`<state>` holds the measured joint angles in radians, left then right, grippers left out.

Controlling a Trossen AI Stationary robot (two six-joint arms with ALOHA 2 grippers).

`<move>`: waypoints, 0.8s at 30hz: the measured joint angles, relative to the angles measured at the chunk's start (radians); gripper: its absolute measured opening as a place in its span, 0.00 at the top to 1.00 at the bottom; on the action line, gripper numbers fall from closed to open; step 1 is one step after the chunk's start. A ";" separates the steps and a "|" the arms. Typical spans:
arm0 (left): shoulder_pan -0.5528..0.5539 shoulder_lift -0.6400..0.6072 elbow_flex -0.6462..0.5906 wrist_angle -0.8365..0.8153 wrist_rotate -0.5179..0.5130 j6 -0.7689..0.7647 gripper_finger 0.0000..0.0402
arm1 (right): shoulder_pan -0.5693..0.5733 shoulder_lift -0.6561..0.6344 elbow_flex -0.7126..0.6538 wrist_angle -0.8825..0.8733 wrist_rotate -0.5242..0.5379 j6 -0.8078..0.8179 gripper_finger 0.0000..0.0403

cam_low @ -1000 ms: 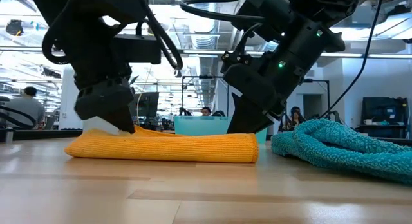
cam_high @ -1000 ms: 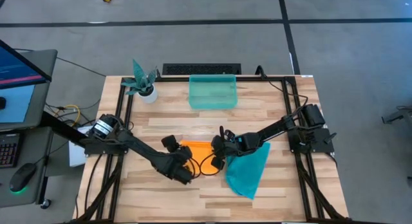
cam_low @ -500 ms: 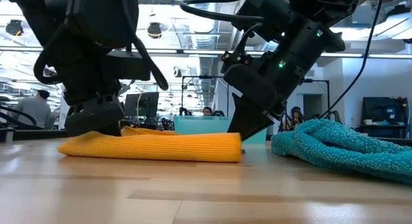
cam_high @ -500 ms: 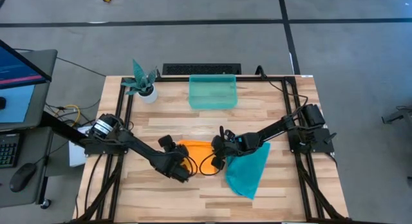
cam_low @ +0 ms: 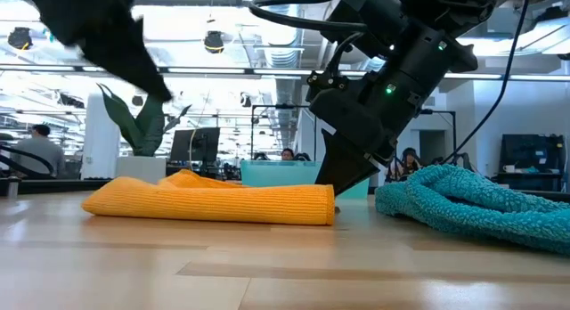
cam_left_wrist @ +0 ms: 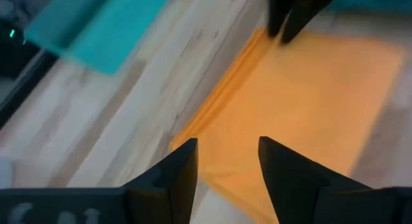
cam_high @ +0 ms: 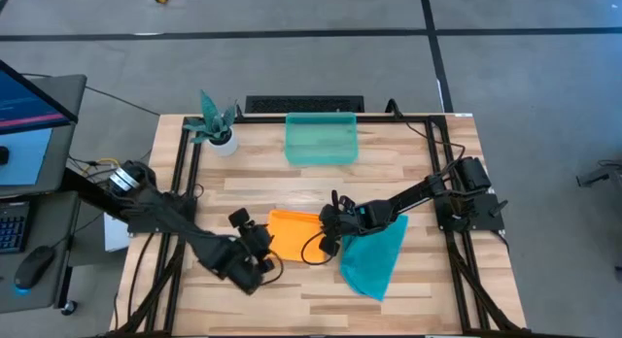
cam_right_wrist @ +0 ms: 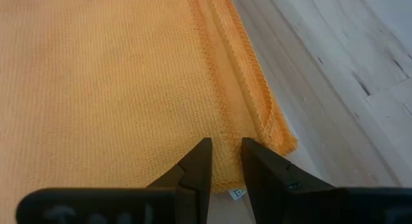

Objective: Roll microfiber towels into tight, uniform cylinder then place into a basket
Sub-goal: Roll the yellow microfiber cloth

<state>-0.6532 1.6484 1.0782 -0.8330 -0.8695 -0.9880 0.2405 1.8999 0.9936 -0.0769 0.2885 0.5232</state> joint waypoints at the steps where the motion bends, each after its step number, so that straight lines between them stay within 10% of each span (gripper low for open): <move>1: -0.016 -0.009 0.000 0.007 -0.018 0.003 0.61 | 0.000 0.000 0.000 0.000 0.000 0.000 0.73; 13: -0.065 -0.035 -0.178 0.405 0.043 0.056 0.62 | 0.005 0.000 0.000 0.003 -0.003 0.000 0.73; 24: 0.075 -0.318 -0.403 0.611 0.113 0.161 0.77 | 0.006 0.000 0.000 0.003 -0.003 0.000 0.73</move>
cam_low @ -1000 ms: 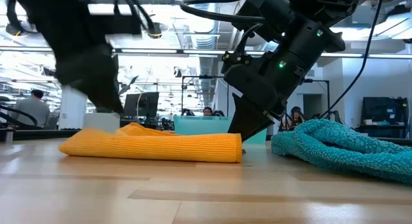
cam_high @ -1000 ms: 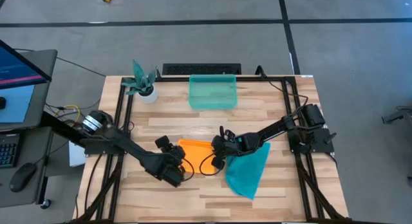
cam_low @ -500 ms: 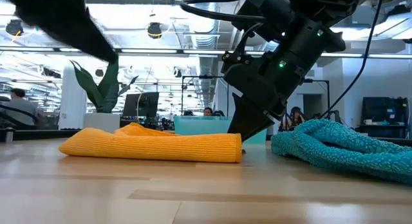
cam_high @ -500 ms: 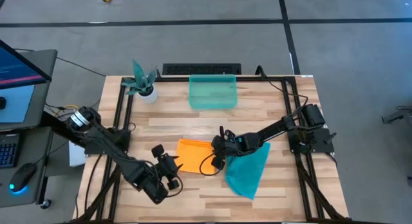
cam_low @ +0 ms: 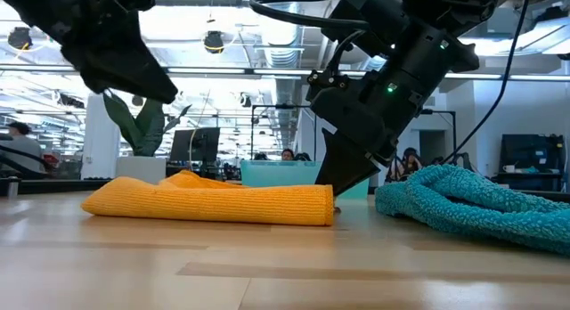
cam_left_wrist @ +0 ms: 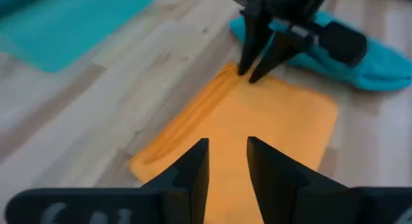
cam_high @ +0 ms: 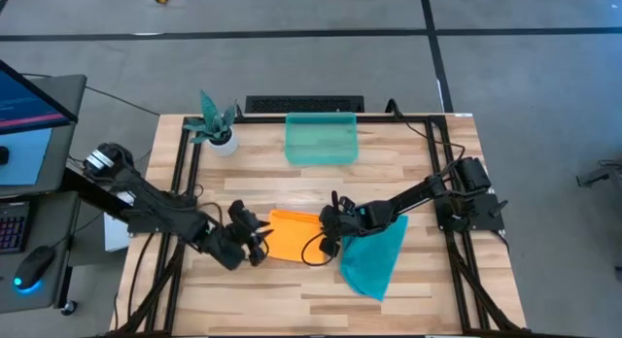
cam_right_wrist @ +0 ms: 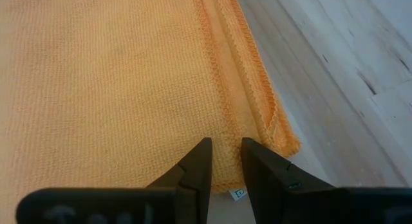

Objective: Roll microfiber towels into tight, uniform cylinder then place into a basket
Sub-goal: Roll the yellow microfiber cloth

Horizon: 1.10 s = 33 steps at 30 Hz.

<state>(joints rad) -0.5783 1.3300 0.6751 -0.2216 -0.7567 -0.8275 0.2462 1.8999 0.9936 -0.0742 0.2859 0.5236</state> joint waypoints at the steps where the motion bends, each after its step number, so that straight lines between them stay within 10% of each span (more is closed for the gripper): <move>1: 0.009 -0.013 -0.026 0.046 0.025 0.007 0.78 | 0.000 0.000 0.000 0.000 0.000 0.000 0.73; 18: 0.103 0.148 -0.190 0.492 0.234 0.026 0.94 | 0.000 0.000 0.000 0.006 0.002 0.000 0.73; 33: 0.183 0.178 -0.190 0.387 0.286 -0.036 0.96 | -0.001 0.000 0.000 0.007 0.002 0.000 0.73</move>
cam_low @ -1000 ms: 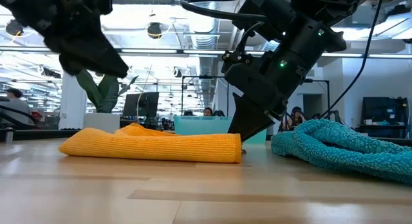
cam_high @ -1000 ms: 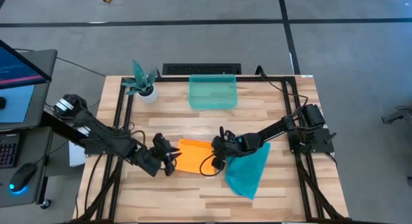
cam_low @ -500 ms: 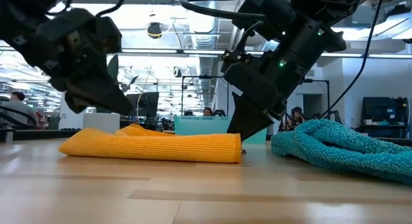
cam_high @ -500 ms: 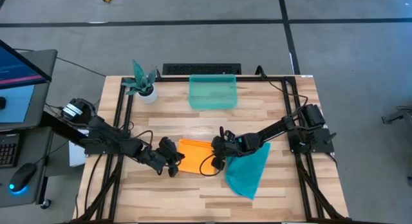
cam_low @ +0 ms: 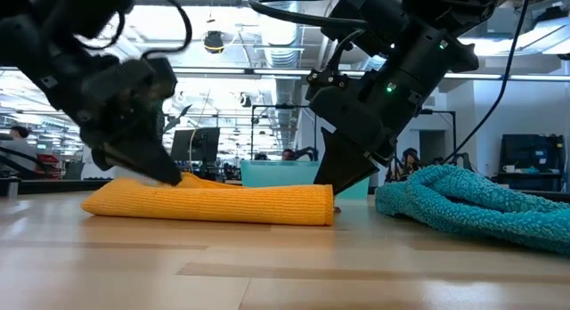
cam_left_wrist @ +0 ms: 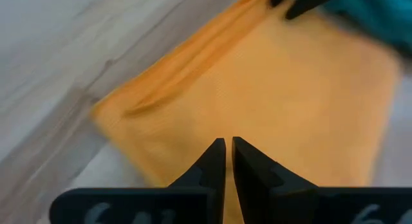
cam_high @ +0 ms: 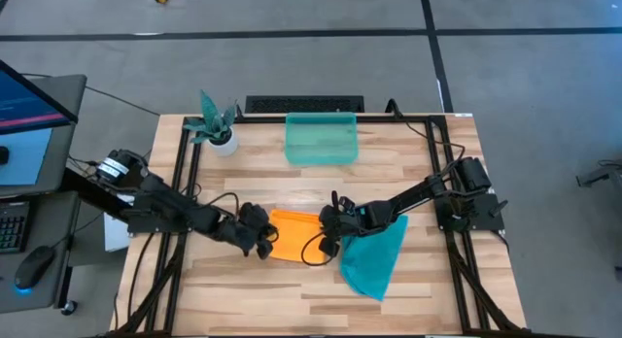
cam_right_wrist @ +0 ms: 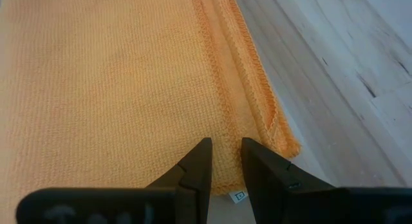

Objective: Roll microfiber towels into tight, uniform cylinder then place into a basket
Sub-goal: Roll the yellow microfiber cloth

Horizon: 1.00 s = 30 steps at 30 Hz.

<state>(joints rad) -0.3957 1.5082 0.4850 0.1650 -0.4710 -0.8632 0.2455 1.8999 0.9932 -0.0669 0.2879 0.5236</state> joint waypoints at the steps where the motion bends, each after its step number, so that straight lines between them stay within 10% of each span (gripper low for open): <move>1: 0.006 0.000 -0.001 -0.017 0.006 -0.013 0.96 | 0.000 0.000 0.000 0.000 0.000 0.000 0.73; 30: 0.049 -0.001 0.000 -0.081 0.066 -0.046 0.96 | -0.006 -0.010 0.000 -0.002 0.000 0.001 0.73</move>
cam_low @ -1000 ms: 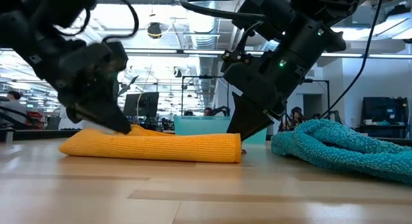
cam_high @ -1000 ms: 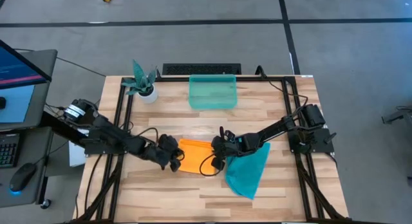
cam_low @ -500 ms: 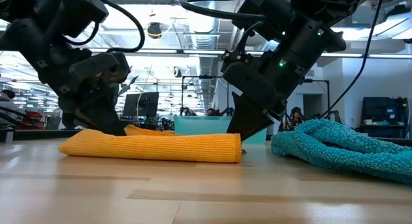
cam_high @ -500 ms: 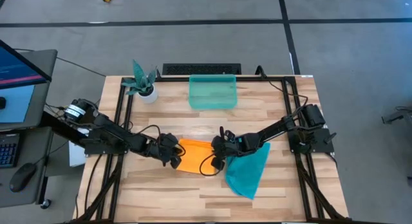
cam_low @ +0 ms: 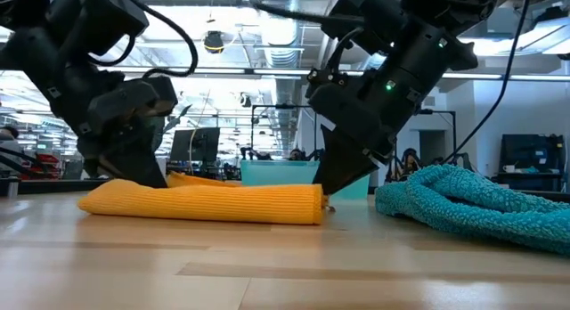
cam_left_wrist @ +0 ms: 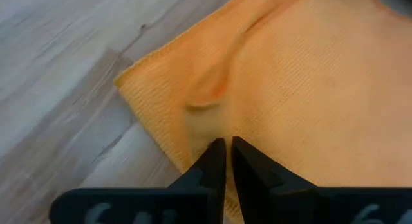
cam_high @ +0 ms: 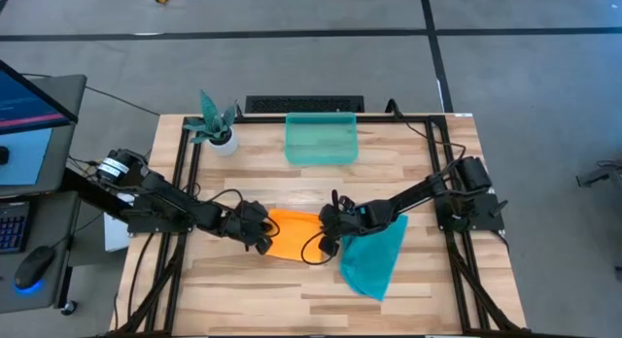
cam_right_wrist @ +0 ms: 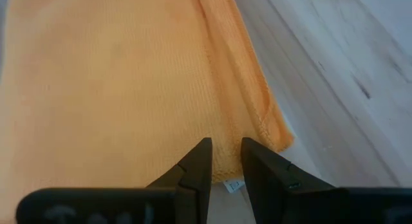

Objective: Roll microfiber towels into tight, uniform cylinder then place into a basket
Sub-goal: Roll the yellow microfiber cloth

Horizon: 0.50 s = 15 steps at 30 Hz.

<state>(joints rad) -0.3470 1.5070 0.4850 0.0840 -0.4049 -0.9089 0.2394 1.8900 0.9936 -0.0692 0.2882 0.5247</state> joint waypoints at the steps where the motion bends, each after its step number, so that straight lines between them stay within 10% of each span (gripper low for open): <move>1: 0.000 0.000 0.000 0.011 -0.001 0.009 0.96 | 0.000 -0.001 0.000 0.004 0.000 -0.001 0.73; 15: -0.097 -0.079 0.052 0.010 -0.059 0.117 0.96 | 0.074 -0.106 0.047 -0.097 0.091 -0.089 0.73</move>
<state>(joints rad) -0.4435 1.4275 0.5367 0.0936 -0.4637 -0.7917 0.3130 1.7840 1.0408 -0.1657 0.3796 0.4357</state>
